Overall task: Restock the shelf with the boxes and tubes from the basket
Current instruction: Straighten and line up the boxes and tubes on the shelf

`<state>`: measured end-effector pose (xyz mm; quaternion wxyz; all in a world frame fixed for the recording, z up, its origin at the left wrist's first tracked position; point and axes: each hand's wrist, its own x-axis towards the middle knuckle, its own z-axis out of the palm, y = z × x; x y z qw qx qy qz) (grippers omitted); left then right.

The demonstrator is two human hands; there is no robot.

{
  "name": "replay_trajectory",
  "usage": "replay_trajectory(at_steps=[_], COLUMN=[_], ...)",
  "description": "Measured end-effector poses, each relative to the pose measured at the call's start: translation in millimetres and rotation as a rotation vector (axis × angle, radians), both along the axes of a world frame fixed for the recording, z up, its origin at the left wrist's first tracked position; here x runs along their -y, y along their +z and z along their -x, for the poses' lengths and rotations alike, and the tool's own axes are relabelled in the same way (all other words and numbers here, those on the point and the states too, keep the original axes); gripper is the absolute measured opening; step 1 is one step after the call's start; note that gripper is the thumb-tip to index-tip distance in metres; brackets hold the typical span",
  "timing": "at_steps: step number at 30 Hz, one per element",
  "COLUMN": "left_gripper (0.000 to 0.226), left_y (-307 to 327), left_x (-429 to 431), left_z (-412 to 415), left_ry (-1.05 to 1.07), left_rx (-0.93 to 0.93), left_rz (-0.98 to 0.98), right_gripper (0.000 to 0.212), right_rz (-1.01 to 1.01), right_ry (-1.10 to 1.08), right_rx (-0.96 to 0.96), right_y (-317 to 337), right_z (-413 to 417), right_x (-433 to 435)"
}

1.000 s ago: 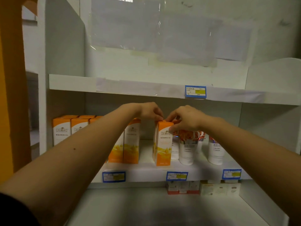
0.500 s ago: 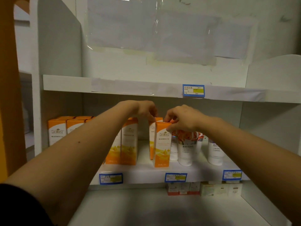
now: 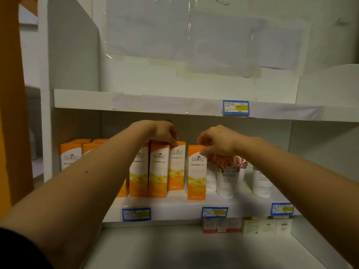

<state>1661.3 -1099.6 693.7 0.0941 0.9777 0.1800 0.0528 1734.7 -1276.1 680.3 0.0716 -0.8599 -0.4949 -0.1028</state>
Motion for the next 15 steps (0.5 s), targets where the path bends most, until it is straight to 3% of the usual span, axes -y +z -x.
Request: replay_trajectory(at_steps=[5,15], left_gripper=[0.03,0.042], left_y=[4.4,12.0], left_x=[2.7,3.6], left_z=[5.8,19.8], left_ry=[0.008,-0.022], left_rx=[0.003,0.101], left_rz=[0.038,-0.064], right_gripper=[0.037,0.034], right_rz=[0.019,-0.101], right_ry=[0.013,0.077], right_rx=[0.009,-0.032], right_y=[3.6,0.2], right_z=[4.2,15.5], right_x=[-6.4,-32.9])
